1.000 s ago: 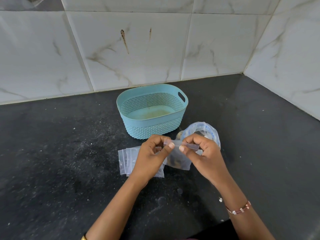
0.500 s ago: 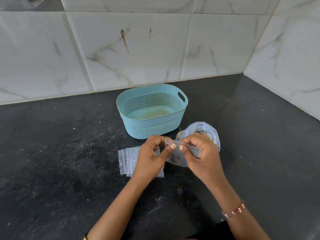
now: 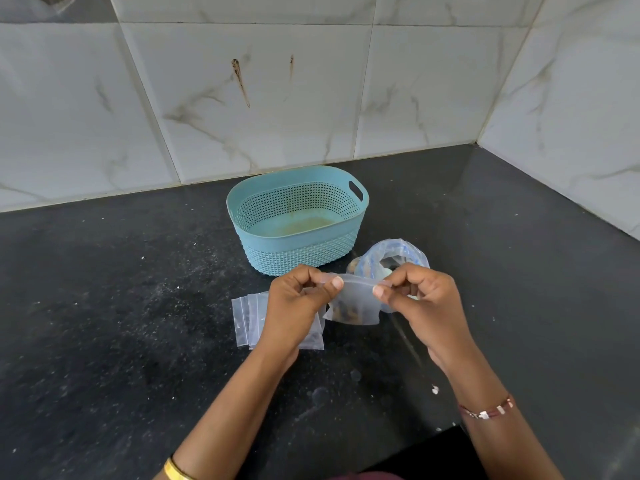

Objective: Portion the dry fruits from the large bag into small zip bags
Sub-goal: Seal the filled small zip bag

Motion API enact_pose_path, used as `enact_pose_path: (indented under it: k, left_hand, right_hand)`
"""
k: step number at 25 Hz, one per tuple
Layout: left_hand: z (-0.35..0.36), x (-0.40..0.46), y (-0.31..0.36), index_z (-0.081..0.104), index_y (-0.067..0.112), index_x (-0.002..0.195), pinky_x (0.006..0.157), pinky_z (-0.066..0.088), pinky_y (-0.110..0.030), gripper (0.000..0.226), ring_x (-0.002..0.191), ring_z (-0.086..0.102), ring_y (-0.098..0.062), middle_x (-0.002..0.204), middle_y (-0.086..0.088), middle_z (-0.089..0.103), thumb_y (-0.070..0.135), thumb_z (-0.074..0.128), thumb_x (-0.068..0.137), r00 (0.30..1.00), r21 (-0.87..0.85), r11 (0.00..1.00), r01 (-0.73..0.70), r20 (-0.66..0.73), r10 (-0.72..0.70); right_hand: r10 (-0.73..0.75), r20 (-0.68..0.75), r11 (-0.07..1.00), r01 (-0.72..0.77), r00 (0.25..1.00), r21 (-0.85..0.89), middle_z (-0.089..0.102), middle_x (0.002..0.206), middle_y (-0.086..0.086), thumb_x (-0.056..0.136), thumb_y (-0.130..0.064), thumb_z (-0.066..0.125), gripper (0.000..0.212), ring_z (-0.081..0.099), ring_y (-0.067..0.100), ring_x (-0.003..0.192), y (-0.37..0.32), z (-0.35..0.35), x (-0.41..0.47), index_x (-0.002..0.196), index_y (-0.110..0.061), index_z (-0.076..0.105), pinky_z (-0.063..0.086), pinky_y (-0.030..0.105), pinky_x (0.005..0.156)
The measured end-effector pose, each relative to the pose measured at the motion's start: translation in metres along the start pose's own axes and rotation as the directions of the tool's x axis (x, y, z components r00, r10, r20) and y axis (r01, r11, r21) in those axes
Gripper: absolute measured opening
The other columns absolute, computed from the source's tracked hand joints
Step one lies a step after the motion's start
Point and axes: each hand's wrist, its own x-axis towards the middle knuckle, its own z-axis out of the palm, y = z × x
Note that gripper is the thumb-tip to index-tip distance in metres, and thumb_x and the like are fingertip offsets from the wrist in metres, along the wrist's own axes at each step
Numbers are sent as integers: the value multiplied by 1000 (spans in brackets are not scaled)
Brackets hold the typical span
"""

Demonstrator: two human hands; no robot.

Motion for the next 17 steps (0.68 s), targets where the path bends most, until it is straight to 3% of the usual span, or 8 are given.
enact_pose_path:
  k: [7, 11, 15, 17]
  left_hand:
    - [-3, -10, -8, 68, 9, 74, 72, 50, -14, 8, 78, 58, -10, 81, -6, 62, 14, 62, 74, 997, -187, 982, 33, 73, -20]
    - [19, -16, -13, 58, 11, 67, 65, 46, -12, 19, 72, 54, -9, 74, -4, 56, 8, 56, 86, 993, -144, 986, 81, 102, -66]
    - [49, -21, -17, 56, 14, 65, 73, 45, -17, 24, 79, 52, -16, 78, -8, 55, 8, 56, 88, 983, -70, 994, 88, 166, -75]
    - [64, -23, -18, 60, 14, 66, 80, 46, -27, 23, 81, 55, -16, 79, -9, 60, 12, 56, 89, 968, -54, 990, 131, 224, -116]
  right_hand:
    - [57, 48, 986, -64, 997, 153, 67, 65, -8, 77, -4, 69, 19, 55, 4, 64, -4, -11, -9, 67, -20, 70, 49, 20, 66]
    - [80, 27, 974, -84, 996, 211, 64, 62, -6, 77, 1, 68, 31, 55, 13, 68, 2, -23, -22, 57, -23, 67, 48, 22, 69]
    - [123, -73, 955, -97, 990, 281, 62, 60, -8, 78, 6, 64, 36, 56, 6, 65, 10, -44, -36, 55, -21, 64, 48, 16, 66]
    - [160, -121, 946, -117, 980, 303, 64, 63, -5, 80, 5, 63, 32, 59, 10, 68, 15, -57, -43, 58, -18, 65, 49, 18, 67]
